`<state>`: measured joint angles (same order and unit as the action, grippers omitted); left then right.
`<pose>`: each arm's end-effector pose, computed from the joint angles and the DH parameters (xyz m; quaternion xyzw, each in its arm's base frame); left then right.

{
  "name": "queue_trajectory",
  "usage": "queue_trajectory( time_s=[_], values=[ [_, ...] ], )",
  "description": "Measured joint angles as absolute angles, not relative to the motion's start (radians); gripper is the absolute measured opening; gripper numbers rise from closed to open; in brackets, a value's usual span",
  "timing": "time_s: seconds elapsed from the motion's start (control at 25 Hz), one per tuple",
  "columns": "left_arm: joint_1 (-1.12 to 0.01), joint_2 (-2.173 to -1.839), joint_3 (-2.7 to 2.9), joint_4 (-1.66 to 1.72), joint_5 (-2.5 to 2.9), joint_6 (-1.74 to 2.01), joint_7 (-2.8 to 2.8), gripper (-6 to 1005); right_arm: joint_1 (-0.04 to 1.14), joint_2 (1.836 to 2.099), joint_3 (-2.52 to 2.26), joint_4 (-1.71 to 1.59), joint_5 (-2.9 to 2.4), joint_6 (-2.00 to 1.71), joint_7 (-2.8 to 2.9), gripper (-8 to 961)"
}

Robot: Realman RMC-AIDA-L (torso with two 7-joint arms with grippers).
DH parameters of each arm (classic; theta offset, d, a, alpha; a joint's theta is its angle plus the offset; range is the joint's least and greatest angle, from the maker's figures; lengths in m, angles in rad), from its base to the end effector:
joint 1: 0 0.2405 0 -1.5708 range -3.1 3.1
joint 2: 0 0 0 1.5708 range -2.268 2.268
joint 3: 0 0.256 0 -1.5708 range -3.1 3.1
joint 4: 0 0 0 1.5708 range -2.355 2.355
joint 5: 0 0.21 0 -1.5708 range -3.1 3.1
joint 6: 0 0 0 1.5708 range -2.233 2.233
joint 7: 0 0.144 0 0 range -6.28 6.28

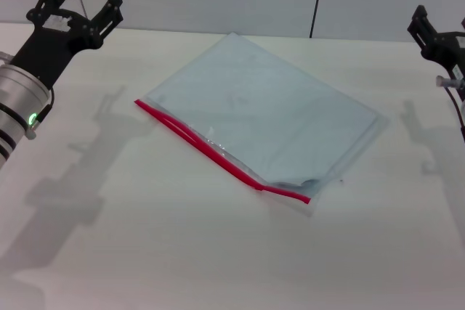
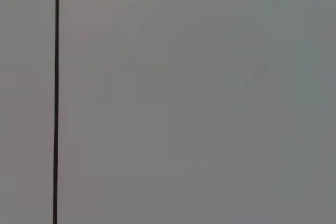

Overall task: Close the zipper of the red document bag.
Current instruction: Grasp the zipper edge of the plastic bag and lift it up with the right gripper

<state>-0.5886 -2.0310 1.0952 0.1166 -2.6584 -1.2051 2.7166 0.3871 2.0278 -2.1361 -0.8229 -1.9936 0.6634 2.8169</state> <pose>-0.2893 0.3865 0.0288 -0.7235 -0.1728 -0.3680 0.5579 0.2441 0.3851 -0.0224 -0.6656 0.3190 0.3106 0.5990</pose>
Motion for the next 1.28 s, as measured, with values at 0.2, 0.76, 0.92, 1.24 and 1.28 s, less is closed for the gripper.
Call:
queue_trajectory(
  time_s=[0.2,0.76,0.92,1.24,1.28],
  values=[
    [-0.588,-2.031,1.095,0.117,-2.658,-1.203,2.717,865,0.388,2.028,-2.139,-0.822,-1.987,0.667,2.817,879],
    [-0.587,-2.030,1.095,0.117,-2.658,-1.191,2.717,865,0.389,2.028,-2.140,-0.826,-1.986,0.660,2.817,878],
    [-0.586,-2.030,1.095,0.117,-2.658,-1.190,2.717,865,0.355,2.019,-2.182,-0.896,-2.000,0.644,2.816,878],
    [-0.574,-2.028,1.095,0.120,-2.658,-1.190,2.717,865,0.172,1.986,-2.221,-1.071,-2.343,0.622,2.815,877],
    [-0.573,-2.027,1.095,0.120,-2.658,-1.190,2.717,866,0.159,1.985,-2.223,-1.078,-2.376,0.622,2.815,877]
  ],
)
